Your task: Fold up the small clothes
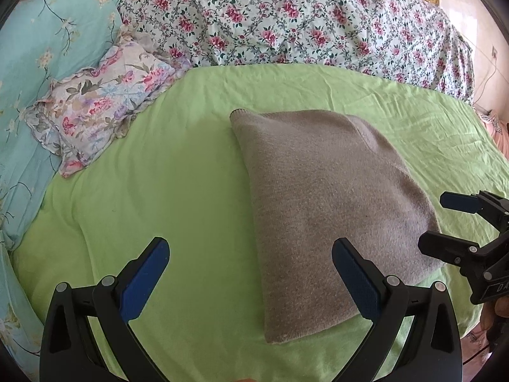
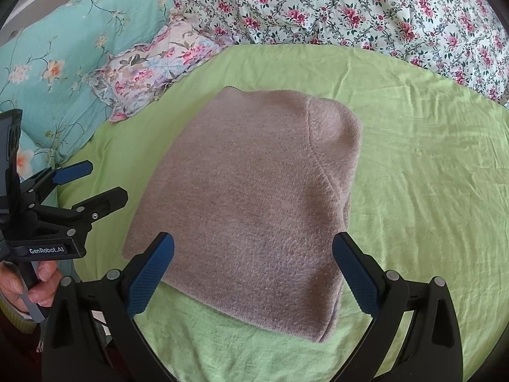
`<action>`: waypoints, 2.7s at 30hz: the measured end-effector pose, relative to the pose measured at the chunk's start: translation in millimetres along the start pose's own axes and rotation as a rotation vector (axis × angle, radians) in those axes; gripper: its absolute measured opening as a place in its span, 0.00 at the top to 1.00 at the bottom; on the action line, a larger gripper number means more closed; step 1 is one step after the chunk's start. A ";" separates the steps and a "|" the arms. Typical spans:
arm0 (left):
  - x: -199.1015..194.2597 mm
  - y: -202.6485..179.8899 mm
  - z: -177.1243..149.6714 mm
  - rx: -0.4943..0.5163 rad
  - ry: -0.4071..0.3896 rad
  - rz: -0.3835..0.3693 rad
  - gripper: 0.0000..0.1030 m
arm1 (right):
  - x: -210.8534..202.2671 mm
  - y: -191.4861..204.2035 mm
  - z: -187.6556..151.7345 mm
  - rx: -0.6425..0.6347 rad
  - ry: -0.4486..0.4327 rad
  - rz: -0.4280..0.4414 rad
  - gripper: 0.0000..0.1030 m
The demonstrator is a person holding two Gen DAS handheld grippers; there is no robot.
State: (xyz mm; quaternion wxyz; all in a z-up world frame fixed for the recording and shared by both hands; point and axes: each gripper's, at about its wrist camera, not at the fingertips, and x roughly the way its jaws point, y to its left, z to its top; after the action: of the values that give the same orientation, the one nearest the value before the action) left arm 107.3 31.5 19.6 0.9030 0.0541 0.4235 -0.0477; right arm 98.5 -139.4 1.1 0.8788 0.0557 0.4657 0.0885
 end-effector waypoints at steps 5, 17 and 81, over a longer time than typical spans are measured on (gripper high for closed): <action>1.6 -0.2 0.8 -0.006 0.002 -0.002 0.01 | 0.5 -1.4 1.9 0.003 -0.001 -0.001 0.03; 5.5 2.4 0.2 -0.023 0.010 -0.008 0.01 | -0.1 -1.1 5.1 -0.014 -0.003 -0.008 0.03; 8.9 1.6 2.5 0.001 0.019 0.001 0.01 | -6.8 -8.2 7.2 -0.003 -0.005 -0.050 0.02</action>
State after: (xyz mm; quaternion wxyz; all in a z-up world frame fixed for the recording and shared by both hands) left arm 115.1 32.4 14.4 0.8988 0.0552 0.4323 -0.0470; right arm 101.6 -148.9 9.1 0.8820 0.0429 0.4644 0.0669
